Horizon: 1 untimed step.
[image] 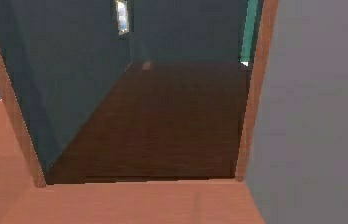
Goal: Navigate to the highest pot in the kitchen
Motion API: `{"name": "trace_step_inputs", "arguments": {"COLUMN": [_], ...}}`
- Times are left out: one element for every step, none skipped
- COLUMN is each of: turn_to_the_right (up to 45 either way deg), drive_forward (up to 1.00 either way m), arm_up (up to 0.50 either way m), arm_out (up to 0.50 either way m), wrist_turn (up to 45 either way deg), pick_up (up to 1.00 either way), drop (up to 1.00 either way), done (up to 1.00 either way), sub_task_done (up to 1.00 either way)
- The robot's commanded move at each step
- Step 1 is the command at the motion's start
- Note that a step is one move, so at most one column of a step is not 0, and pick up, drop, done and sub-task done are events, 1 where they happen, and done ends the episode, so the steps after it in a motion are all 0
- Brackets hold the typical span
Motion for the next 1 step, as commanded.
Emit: {"name": "trace_step_inputs", "arguments": {"turn_to_the_right": [0.0], "drive_forward": [1.0], "arm_up": [0.0], "arm_out": [0.0], "wrist_turn": [0.0], "pick_up": [0.0], "drop": [0.0], "done": [0.0], "sub_task_done": [0.0]}}
